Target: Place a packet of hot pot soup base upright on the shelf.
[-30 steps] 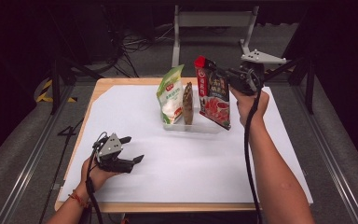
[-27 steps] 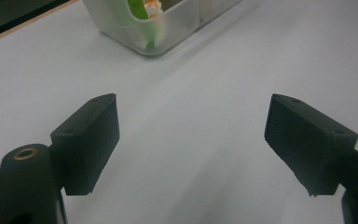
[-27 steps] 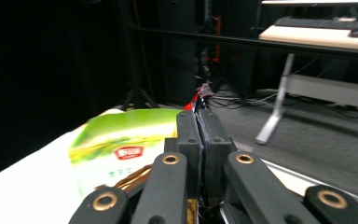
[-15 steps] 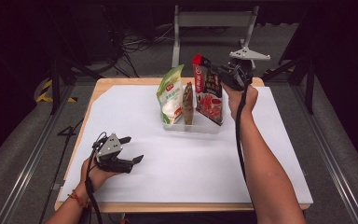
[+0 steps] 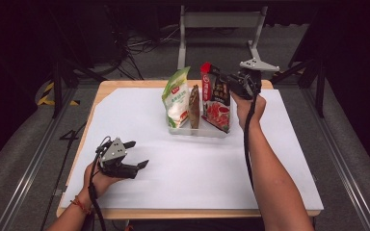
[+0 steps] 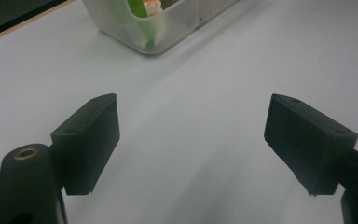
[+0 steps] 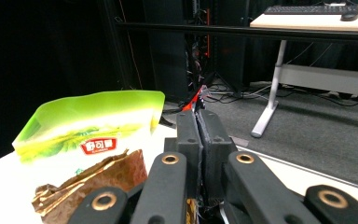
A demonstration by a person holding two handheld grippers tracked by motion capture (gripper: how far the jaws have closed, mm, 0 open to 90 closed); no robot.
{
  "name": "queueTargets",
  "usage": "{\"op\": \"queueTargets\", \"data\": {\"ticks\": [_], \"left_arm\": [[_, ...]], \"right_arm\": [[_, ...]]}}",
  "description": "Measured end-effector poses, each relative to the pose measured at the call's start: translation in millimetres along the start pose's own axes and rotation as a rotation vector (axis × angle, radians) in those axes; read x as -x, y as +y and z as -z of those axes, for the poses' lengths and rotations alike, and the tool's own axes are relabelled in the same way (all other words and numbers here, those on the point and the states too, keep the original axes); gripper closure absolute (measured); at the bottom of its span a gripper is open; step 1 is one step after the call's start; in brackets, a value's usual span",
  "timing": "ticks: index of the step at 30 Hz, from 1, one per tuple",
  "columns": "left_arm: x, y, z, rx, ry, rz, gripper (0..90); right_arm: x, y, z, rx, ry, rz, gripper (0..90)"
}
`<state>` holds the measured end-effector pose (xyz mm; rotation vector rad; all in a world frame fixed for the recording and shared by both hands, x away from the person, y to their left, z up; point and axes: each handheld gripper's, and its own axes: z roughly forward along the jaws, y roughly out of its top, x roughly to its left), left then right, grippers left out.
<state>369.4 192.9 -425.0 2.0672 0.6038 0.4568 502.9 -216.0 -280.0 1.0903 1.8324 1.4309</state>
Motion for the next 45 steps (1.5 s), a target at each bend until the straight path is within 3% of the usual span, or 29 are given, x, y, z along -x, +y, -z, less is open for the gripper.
{"op": "queueTargets", "data": {"ticks": [8, 20, 21, 28, 30, 37, 42, 45], "left_arm": [[0.4, -0.1, -0.2, -0.002, -0.001, -0.004, 18.8], [1.0, 0.2, -0.5, -0.004, 0.003, -0.007, 18.7], [0.9, 0.2, -0.6, -0.004, 0.004, -0.007, 18.7], [0.9, 0.0, -0.8, -0.006, 0.003, -0.009, 18.6], [1.0, -0.1, -0.5, -0.009, 0.002, -0.012, 18.5], [-0.9, -1.3, -0.8, -0.013, -0.003, -0.009, 18.5], [1.0, -0.4, -1.9, -0.017, -0.004, -0.016, 18.4], [0.9, -0.5, -1.7, -0.017, -0.005, -0.015, 18.4]], "right_arm": [[-0.5, -9.0, 0.2, 0.014, 0.017, 0.008, 88.0], [1.9, -18.0, 13.6, 0.030, 0.025, 0.031, 87.3], [-0.7, -18.0, 15.1, 0.026, 0.023, 0.053, 87.3], [-8.1, -17.3, 9.4, 0.013, 0.051, 0.083, 86.4], [-12.9, -14.5, 4.8, -0.006, 0.008, 0.123, 84.8], [1.4, -20.3, 9.8, 0.008, 0.012, 0.066, 78.8], [2.6, -22.1, 17.1, 0.019, 0.020, 0.077, 69.3], [3.1, -22.9, 21.8, 0.017, 0.012, 0.085, 69.6]]}}
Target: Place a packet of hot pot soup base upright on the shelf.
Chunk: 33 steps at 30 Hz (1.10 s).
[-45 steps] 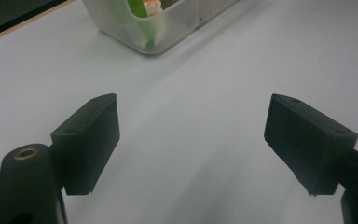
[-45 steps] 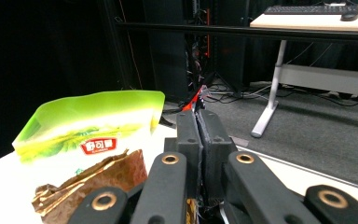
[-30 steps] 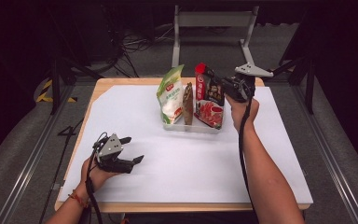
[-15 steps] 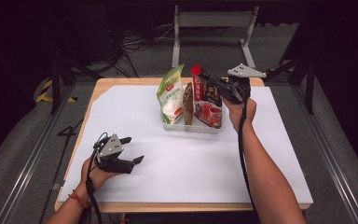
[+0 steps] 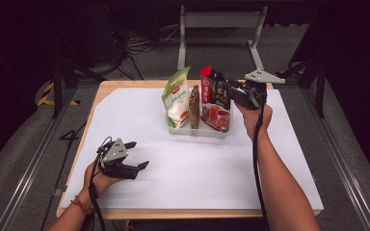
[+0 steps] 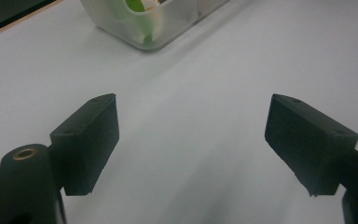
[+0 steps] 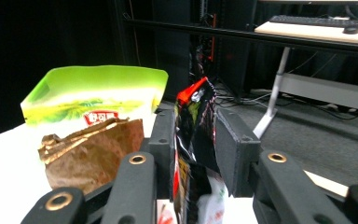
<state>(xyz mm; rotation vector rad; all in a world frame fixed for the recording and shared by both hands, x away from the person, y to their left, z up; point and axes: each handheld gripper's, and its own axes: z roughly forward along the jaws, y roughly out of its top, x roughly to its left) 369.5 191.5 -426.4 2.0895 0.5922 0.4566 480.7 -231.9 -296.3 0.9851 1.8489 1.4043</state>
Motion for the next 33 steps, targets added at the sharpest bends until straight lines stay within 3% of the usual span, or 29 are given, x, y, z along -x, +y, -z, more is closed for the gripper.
{"op": "queueTargets", "data": {"ticks": [7, 10, 12, 16, 23, 30, 33], "left_arm": [[0.3, 0.3, -0.7, -0.003, 0.001, -0.001, 18.3], [0.6, 0.6, -1.6, -0.006, 0.001, -0.001, 18.3], [1.2, 0.8, -1.4, -0.006, 0.001, -0.003, 18.2], [0.4, 0.4, -1.4, -0.007, 0.000, -0.002, 18.2], [0.3, 0.4, -0.7, -0.005, 0.004, -0.003, 18.2], [1.5, 0.9, -1.1, -0.007, 0.005, -0.004, 18.2], [1.5, 0.9, -1.0, -0.009, 0.006, -0.006, 18.2]], "right_arm": [[2.6, -5.7, 22.5, -0.003, -0.024, 0.024, 71.0], [4.1, -6.0, 24.4, 0.001, -0.018, 0.019, 70.5], [4.6, -6.1, 25.9, 0.008, -0.006, 0.008, 65.2], [4.0, -6.0, 29.2, 0.010, -0.002, 0.020, 65.8], [-0.6, -20.0, 40.2, -0.048, 0.022, 0.059, 75.9], [-5.7, -45.6, 45.9, -0.148, 0.032, 0.101, 86.4], [-6.1, -57.6, 45.0, -0.183, 0.041, 0.094, 89.0]]}}
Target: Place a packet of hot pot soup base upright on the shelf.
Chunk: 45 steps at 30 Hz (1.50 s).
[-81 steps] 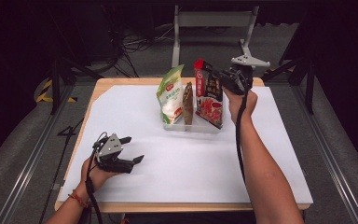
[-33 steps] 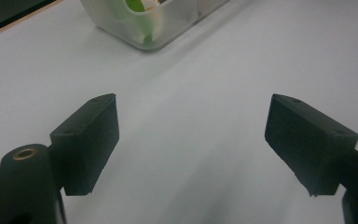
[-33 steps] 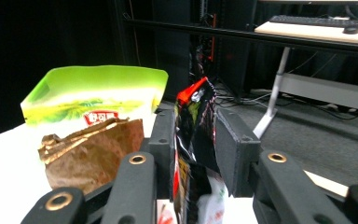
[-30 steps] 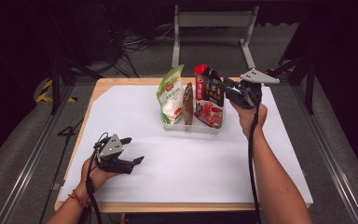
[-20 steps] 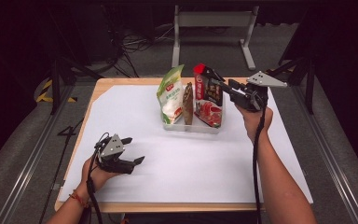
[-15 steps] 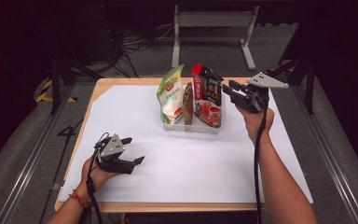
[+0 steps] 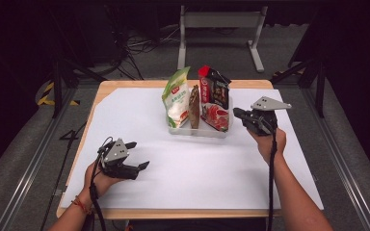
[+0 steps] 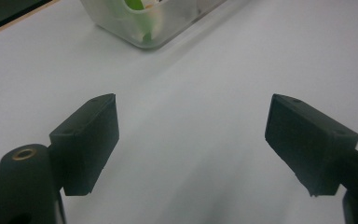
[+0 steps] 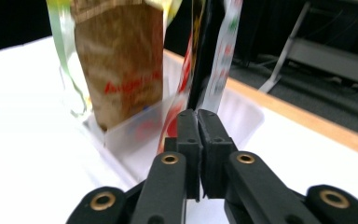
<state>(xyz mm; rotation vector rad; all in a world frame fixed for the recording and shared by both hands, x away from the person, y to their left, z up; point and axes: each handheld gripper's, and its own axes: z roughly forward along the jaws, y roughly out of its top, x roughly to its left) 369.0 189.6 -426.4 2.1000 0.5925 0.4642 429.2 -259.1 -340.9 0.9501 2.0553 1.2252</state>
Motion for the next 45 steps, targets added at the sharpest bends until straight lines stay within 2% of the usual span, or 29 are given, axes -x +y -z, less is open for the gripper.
{"op": "queueTargets", "data": {"ticks": [7, 12, 15, 20, 22, 29, 31, 35, 39, 45], "left_arm": [[-0.7, -0.7, 0.6, 0.000, 0.001, 0.006, 18.1], [-0.6, -0.6, 1.0, 0.000, 0.003, 0.004, 18.1], [-1.0, -0.8, 1.7, 0.002, 0.004, 0.006, 18.1], [-1.6, -1.0, 1.9, 0.002, 0.003, 0.005, 18.1], [-2.3, -1.5, 2.6, 0.003, 0.004, 0.007, 18.1], [-5.0, -1.3, 0.1, 0.003, -0.002, 0.014, 18.1], [-5.0, -1.3, 0.1, 0.005, -0.004, 0.013, 18.1], [-6.4, -2.0, -0.1, 0.007, -0.010, 0.017, 18.1], [-5.1, -1.3, -1.0, 0.006, -0.016, 0.010, 18.1], [-5.1, -1.3, -0.4, 0.009, -0.016, 0.010, 18.1]], "right_arm": [[-3.2, -21.6, -7.7, -0.079, 0.025, -0.013, 90.0], [-8.8, -30.6, -19.4, -0.122, 0.041, 0.003, 90.0], [-13.5, -32.0, -26.8, -0.141, 0.051, 0.010, 90.0], [-15.5, -34.2, -35.5, -0.163, 0.012, 0.021, 90.0], [-14.2, -34.8, -37.7, -0.166, 0.002, 0.012, 90.0], [-17.9, -33.2, -48.6, -0.190, 0.006, 0.013, 90.0], [-19.2, -31.5, -53.3, -0.197, -0.010, 0.009, 90.0], [-15.9, -33.1, -54.4, -0.215, -0.008, -0.020, 90.0], [-17.3, -34.6, -57.8, -0.239, -0.025, -0.020, 90.0], [-16.7, -35.9, -57.1, -0.254, -0.011, -0.031, 89.1]]}}
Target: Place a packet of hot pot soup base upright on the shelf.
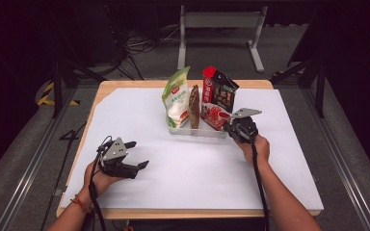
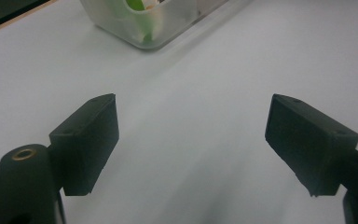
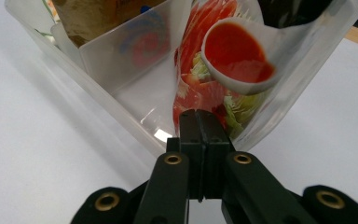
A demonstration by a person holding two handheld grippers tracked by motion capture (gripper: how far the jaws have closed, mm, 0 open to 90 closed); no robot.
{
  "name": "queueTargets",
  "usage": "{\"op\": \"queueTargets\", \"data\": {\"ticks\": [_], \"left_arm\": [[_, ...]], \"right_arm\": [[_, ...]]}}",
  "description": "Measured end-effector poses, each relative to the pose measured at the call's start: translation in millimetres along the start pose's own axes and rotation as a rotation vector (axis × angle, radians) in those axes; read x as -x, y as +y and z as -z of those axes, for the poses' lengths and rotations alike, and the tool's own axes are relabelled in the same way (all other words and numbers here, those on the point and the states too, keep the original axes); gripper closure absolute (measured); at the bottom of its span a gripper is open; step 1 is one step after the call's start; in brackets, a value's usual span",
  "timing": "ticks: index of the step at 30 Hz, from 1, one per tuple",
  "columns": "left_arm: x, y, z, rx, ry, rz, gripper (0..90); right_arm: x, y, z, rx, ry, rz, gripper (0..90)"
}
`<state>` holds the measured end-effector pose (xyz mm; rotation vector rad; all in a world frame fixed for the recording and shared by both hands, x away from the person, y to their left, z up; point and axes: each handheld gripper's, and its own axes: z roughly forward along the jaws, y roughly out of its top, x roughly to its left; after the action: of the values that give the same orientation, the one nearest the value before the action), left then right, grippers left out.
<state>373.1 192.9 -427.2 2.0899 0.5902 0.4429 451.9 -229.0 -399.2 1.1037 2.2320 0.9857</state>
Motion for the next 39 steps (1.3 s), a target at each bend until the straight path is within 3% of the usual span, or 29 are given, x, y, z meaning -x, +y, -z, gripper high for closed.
{"op": "queueTargets", "data": {"ticks": [5, 9, 23, 33, 39], "left_arm": [[0.7, -0.3, 1.9, 0.004, 0.005, 0.002, 18.1], [0.6, -0.2, 0.8, -0.001, 0.003, 0.004, 18.1], [5.2, 1.8, -1.8, -0.013, 0.000, -0.008, 18.0], [4.5, 1.4, -2.9, -0.019, 0.004, -0.004, 18.0], [4.4, 1.1, -2.5, -0.020, 0.006, -0.003, 18.0]], "right_arm": [[-2.2, -0.1, 3.0, 0.012, 0.008, -0.005, 85.1], [-2.4, 2.3, 11.2, 0.054, 0.008, -0.001, 85.6], [-0.3, 2.2, 35.4, 0.100, 0.000, 0.020, 84.5], [4.5, -0.5, 53.6, 0.124, 0.001, 0.043, 76.4], [2.4, -3.6, 60.0, 0.125, 0.004, 0.079, 64.1]]}}
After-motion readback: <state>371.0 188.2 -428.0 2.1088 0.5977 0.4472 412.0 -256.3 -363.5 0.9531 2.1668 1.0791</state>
